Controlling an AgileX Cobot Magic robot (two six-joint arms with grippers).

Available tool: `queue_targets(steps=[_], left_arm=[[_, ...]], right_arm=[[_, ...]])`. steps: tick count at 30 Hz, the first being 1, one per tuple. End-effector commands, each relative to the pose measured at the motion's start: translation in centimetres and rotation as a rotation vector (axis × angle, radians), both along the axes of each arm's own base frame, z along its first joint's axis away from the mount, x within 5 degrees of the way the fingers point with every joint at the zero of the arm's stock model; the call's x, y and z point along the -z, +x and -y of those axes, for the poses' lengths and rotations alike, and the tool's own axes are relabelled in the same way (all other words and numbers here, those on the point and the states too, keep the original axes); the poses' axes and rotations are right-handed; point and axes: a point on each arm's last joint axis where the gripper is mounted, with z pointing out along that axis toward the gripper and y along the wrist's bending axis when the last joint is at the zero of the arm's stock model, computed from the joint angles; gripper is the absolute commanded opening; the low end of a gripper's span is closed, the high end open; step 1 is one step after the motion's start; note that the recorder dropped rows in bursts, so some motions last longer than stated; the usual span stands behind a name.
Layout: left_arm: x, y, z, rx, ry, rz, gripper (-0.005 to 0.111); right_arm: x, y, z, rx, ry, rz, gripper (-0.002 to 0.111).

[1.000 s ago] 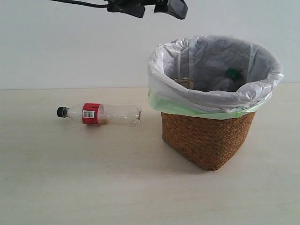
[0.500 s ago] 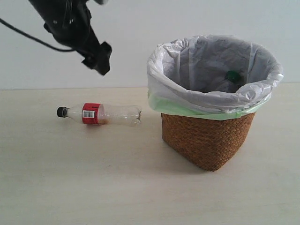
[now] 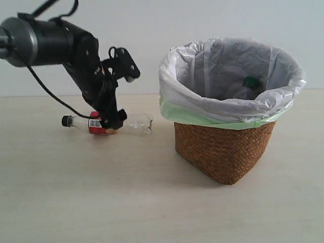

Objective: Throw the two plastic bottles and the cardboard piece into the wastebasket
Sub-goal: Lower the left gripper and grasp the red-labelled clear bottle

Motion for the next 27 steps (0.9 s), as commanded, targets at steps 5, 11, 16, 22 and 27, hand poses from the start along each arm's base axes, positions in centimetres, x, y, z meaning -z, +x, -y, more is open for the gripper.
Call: queue_targets(steps=[5, 11, 16, 22, 27], left_arm=[[6.7, 1.9, 0.7, 0.1, 0.068, 0.041, 0.107], [8.6, 2.8, 0.9, 0.202, 0.125, 0.116, 0.107], [9.8, 2.7, 0.8, 0.215, 0.149, 0.096, 0.1], [10.4, 2.5, 0.3, 0.204, 0.204, 0.046, 0.033], [9.5, 1.7, -0.9, 0.11, 0.289, -0.039, 0.006]], right_arm=[[-0.1, 0.0, 0.0, 0.004, 0.0, 0.01, 0.0], [-0.1, 0.0, 0.0, 0.004, 0.0, 0.01, 0.0], [-0.1, 0.0, 0.0, 0.004, 0.0, 0.01, 0.0], [-0.1, 0.0, 0.0, 0.004, 0.0, 0.01, 0.0], [-0.1, 0.0, 0.0, 0.004, 0.0, 0.01, 0.0]])
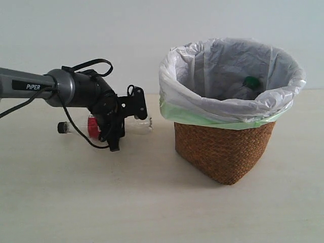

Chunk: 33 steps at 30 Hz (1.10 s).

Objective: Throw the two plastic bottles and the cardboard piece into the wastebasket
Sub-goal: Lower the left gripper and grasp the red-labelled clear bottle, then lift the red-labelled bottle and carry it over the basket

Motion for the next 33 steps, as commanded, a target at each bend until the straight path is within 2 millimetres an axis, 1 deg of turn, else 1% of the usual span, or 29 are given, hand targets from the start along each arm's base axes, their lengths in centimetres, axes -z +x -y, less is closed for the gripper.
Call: queue_targets(steps=[1, 3, 5, 7, 8, 10, 11, 12, 14, 16, 17, 18, 19, 20, 22, 24, 26, 28, 29, 30, 31, 32, 33], left_arm=[[0.2, -1.0, -1.6, -0.146, 0.105, -0.098, 0.006], [-1.0, -1.0, -2.1, -0.245, 0.102, -0.051, 0.005], [-2.9, -0.8, -2.5, -0.338, 0.073, 0.028, 0.005], [-5.2, -0.6, -2.9, -0.423, 0.01, 0.118, 0.005], [-6.8, -0.5, -3.2, -0.48, -0.036, 0.176, 0.004], [-9.9, -0.6, -4.1, -0.608, -0.117, 0.293, 0.004], [-11.6, -0.8, -4.9, -0.689, -0.153, 0.363, 0.004], [-13.4, -1.2, -5.9, -0.766, -0.162, 0.426, 0.004], [-16.6, -2.0, -7.7, -0.864, -0.153, 0.517, 0.004], [-19.5, -3.2, -10.1, -0.958, -0.116, 0.582, 0.004], [-20.6, -3.7, -10.8, -0.988, -0.106, 0.605, 0.004], [-22.0, -4.4, -11.7, -1.026, -0.097, 0.633, 0.004], [-24.3, -5.8, -13.0, -1.073, -0.107, 0.676, 0.004], [-26.2, -6.9, -13.7, -1.093, -0.136, 0.704, 0.004], [-28.1, -8.3, -14.0, -1.104, -0.204, 0.721, 0.004], [-28.9, -9.0, -14.0, -1.111, -0.262, 0.7, 0.004], [-28.1, -9.2, -13.3, -1.062, -0.295, 0.554, 0.004], [-25.9, -8.4, -11.6, -0.985, -0.367, 0.357, 0.004], [-24.2, -7.8, -9.6, -0.905, -0.483, 0.195, 0.004], [-23.1, -7.4, -7.7, -0.828, -0.605, 0.069, 0.004], [-23.1, -7.4, -5.4, -0.703, -0.734, -0.017, 0.004], [-24.5, -7.9, -2.0, -0.467, -0.897, -0.085, 0.004], [-27.2, -8.8, 1.2, -0.269, -1.082, -0.109, 0.004]], right_arm=[[-0.1, 0.0, 0.0, 0.004, 0.0, 0.01, 0.0], [-0.1, 0.0, 0.0, 0.004, 0.0, 0.01, 0.0], [-0.1, 0.0, 0.0, 0.004, 0.0, 0.01, 0.0], [-0.1, 0.0, 0.0, 0.004, 0.0, 0.01, 0.0], [-0.1, 0.0, 0.0, 0.004, 0.0, 0.01, 0.0], [-0.1, 0.0, 0.0, 0.004, 0.0, 0.01, 0.0], [-0.1, 0.0, 0.0, 0.004, 0.0, 0.01, 0.0], [-0.1, 0.0, 0.0, 0.004, 0.0, 0.01, 0.0], [-0.1, 0.0, 0.0, 0.004, 0.0, 0.01, 0.0], [-0.1, 0.0, 0.0, 0.004, 0.0, 0.01, 0.0], [-0.1, 0.0, 0.0, 0.004, 0.0, 0.01, 0.0], [-0.1, 0.0, 0.0, 0.004, 0.0, 0.01, 0.0], [-0.1, 0.0, 0.0, 0.004, 0.0, 0.01, 0.0], [-0.1, 0.0, 0.0, 0.004, 0.0, 0.01, 0.0], [-0.1, 0.0, 0.0, 0.004, 0.0, 0.01, 0.0], [-0.1, 0.0, 0.0, 0.004, 0.0, 0.01, 0.0], [-0.1, 0.0, 0.0, 0.004, 0.0, 0.01, 0.0], [-0.1, 0.0, 0.0, 0.004, 0.0, 0.01, 0.0], [-0.1, 0.0, 0.0, 0.004, 0.0, 0.01, 0.0], [-0.1, 0.0, 0.0, 0.004, 0.0, 0.01, 0.0], [-0.1, 0.0, 0.0, 0.004, 0.0, 0.01, 0.0], [-0.1, 0.0, 0.0, 0.004, 0.003, 0.01, 0.0], [-0.1, 0.0, 0.0, 0.004, 0.003, 0.01, 0.0]])
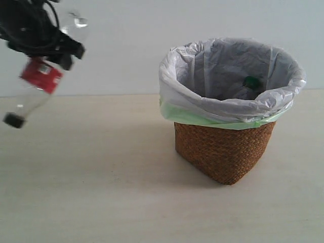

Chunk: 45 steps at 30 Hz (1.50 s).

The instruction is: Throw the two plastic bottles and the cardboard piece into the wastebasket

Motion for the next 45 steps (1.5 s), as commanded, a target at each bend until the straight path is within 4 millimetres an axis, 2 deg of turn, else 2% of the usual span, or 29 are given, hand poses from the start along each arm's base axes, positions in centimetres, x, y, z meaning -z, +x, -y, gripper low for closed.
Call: queue_targets(steps=[1, 2, 3, 4, 6, 9, 12, 21, 27, 29, 30, 33, 38, 39, 45], left_arm=[[-6.5, -2.1, 9.5, 0.495, -0.548, 0.271, 0.006], [-9.2, -2.7, 11.0, 0.54, -0.665, 0.383, 0.012], [-11.6, -3.3, 12.7, 0.578, -0.733, 0.51, 0.03], [-12.8, -3.4, 13.5, 0.561, -0.758, 0.583, 0.056], [-12.3, -3.2, 14.3, 0.557, -0.743, 0.598, 0.11], [-10.8, -2.8, 14.9, 0.592, -0.702, 0.541, 0.109], [-10.3, -2.5, 15.1, 0.599, -0.686, 0.527, 0.109], [-10.6, -2.8, 14.8, 0.615, -0.641, 0.547, 0.109], [-11.0, -4.2, 14.2, 0.72, -0.509, 0.5, 0.108], [-11.4, -4.9, 13.8, 0.709, -0.509, 0.464, 0.105], [-11.7, -5.1, 13.6, 0.698, -0.514, 0.457, 0.101], [-12.6, -6.2, 12.8, 0.703, -0.495, 0.439, 0.077], [-13.7, -8.4, 11.4, 0.774, -0.394, 0.386, 0.014], [-13.6, -8.8, 11.2, 0.786, -0.372, 0.367, 0.004], [-14.8, -11.7, 9.2, 0.839, -0.279, 0.284, 0.004]], right_arm=[[-0.1, 0.0, 0.0, 0.004, 0.003, 0.01, 0.0], [-0.1, 0.0, 0.0, 0.004, 0.003, 0.01, 0.0], [-0.1, 0.0, 0.0, 0.004, 0.003, 0.01, 0.0], [-0.1, 0.0, 0.0, 0.004, 0.003, 0.01, 0.0], [-0.1, 0.0, 0.0, 0.004, 0.003, 0.01, 0.0], [-0.1, 0.0, 0.0, 0.004, 0.003, 0.01, 0.0], [-0.1, 0.0, 0.0, 0.004, 0.003, 0.01, 0.0], [-0.1, 0.0, 0.0, 0.004, 0.003, 0.01, 0.0], [-0.1, 0.0, 0.0, 0.004, 0.003, 0.01, 0.0], [-0.1, 0.0, 0.0, 0.004, 0.003, 0.01, 0.0], [-0.1, 0.0, 0.0, 0.004, 0.003, 0.01, 0.0], [-0.1, 0.0, 0.0, 0.004, 0.003, 0.01, 0.0], [-0.1, 0.0, 0.0, 0.004, 0.003, 0.01, 0.0], [-0.1, 0.0, 0.0, 0.004, 0.003, 0.01, 0.0], [-0.1, 0.0, 0.0, 0.004, 0.003, 0.01, 0.0]])
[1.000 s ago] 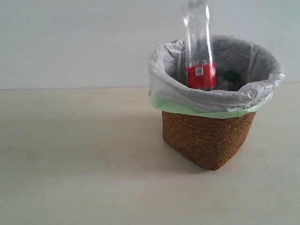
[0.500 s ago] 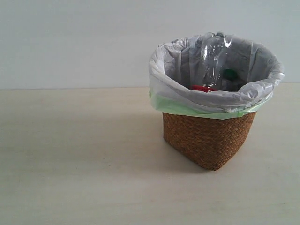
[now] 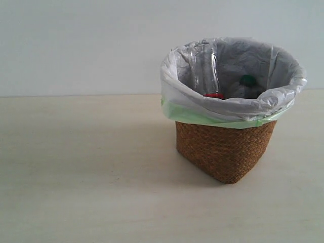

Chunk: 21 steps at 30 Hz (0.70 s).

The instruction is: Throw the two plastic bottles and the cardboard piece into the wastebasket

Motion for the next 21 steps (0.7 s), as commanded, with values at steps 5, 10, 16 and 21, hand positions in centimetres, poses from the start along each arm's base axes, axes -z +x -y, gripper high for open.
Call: queue_targets(steps=[5, 10, 16, 21], left_arm=[[-4.1, -5.3, -3.4, -0.011, -0.036, 0.067, 0.004], [-6.8, -9.4, -6.4, -0.052, -0.148, 0.187, 0.004], [-8.0, -13.8, -9.7, -0.1, -0.248, 0.301, 0.004], [-7.4, -16.9, -12.2, -0.152, -0.358, 0.38, 0.004]], right_arm=[[-0.1, 0.0, 0.0, 0.004, 0.003, 0.01, 0.0], [-0.1, 0.0, 0.0, 0.004, 0.003, 0.01, 0.0], [-0.1, 0.0, 0.0, 0.004, 0.0, 0.01, 0.0], [-0.1, 0.0, 0.0, 0.004, 0.0, 0.01, 0.0]])
